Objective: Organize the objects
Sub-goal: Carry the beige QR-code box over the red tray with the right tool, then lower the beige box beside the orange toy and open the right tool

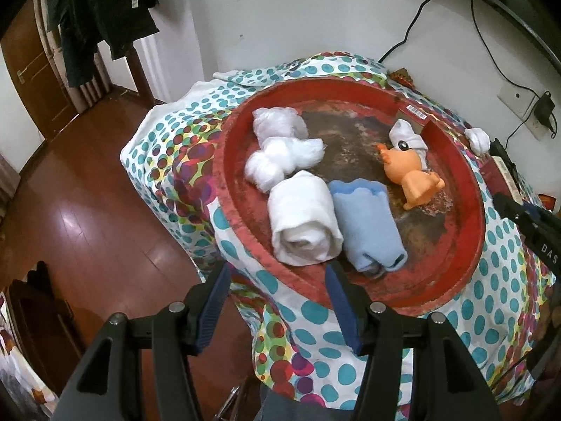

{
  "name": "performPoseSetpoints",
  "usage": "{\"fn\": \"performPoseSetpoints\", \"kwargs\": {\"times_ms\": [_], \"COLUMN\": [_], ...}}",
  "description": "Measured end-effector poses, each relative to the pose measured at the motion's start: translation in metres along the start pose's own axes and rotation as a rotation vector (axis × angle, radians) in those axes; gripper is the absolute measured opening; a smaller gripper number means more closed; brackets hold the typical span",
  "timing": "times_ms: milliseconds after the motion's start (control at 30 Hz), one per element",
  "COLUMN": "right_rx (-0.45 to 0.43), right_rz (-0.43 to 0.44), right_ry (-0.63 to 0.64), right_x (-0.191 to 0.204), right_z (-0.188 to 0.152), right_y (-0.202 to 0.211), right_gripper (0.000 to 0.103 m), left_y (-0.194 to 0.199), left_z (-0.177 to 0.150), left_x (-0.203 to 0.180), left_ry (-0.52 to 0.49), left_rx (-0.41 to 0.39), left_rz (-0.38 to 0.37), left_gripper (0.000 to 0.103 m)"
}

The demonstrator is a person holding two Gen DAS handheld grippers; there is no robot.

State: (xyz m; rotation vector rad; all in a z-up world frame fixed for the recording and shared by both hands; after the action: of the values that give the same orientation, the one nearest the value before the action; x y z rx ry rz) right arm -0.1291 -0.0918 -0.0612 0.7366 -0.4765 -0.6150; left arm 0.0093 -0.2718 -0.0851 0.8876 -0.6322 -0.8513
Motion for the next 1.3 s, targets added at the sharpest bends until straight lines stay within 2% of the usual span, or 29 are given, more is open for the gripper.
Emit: {"fn": "performPoseSetpoints", "kwargs": {"times_ms": [267, 467, 900, 1133, 1267, 1300], "right_rx": [0.076, 0.113, 0.121, 0.125, 0.104, 0.100], "right_rz": [0.071, 0.084, 0.064, 0.055, 0.055, 0.055], "right_ry": [0.107, 0.142, 0.090, 0.091, 0.093, 0.091], "right_x": [0.058, 0.082, 0.090, 0.091, 0.090, 0.090], "right_z": [-0.007, -0.011, 0.018, 0.027, 0.027, 0.027], "right_y": [-0.034, -0.057, -0.096, -0.104, -0.097, -0.095], "right_gripper": [0.027, 0.027, 0.027, 0.027, 0.030, 0.034], "left_y": [-0.003, -0.007, -0.016, -0.014, -0.013, -0.013], "left_z": [-0.002, -0.004, -0.006, -0.004, -0.003, -0.002], "left_x": [0.010, 0.017, 0.027, 0.032, 0.031, 0.030], "left_ry": [0.010, 0.003, 0.026, 0.024, 0.017, 0.016], "left_rx": [0.005, 0.008, 0.017, 0.009, 0.005, 0.006], "left_rz": [0.012, 0.023, 0.010, 0.011, 0.014, 0.014], "left_gripper": [0.058, 0.058, 0.058, 0.058, 0.058, 0.058]}}
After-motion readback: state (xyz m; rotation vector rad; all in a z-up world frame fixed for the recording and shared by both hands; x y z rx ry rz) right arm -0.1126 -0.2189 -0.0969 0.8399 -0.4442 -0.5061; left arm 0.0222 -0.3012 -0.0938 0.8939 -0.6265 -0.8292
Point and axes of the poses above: each gripper's, at about its wrist camera, not at the fingertips, and y roughly against the way its jaws point, x to its left, z to its top, the point moved 4 cm from there along -y, roughly the way its jaws point, and after that the axes turned 10 degrees about z, right-handed, at the moved point
